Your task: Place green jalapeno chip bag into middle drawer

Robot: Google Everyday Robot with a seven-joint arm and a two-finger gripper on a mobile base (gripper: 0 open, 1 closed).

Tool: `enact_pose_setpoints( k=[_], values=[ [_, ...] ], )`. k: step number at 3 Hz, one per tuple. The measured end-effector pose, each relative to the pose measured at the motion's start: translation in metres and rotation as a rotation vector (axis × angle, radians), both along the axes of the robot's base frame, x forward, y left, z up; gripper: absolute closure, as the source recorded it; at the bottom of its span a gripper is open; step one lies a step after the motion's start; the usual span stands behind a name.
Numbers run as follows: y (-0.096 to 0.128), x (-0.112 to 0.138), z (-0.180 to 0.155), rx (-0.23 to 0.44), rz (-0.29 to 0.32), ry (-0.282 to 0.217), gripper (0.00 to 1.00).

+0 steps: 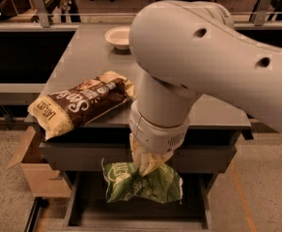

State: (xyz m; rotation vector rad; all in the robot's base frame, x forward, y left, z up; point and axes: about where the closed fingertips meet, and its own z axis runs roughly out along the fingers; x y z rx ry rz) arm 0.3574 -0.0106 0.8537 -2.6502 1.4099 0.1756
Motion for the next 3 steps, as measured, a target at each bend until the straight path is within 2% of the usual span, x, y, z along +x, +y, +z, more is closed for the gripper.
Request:
enact_pose_setpoints(
  k=[1,2,3],
  values=[
    [0.0,0.0,0.0,0.0,0.0,0.0,1.0],
    [-0.008,0.007,-0.042,-0.009,-0.017,0.04,1.0],
    [-0.017,0.016,-0.101,-0.029,-0.033,0.082,1.0]
  ],
)
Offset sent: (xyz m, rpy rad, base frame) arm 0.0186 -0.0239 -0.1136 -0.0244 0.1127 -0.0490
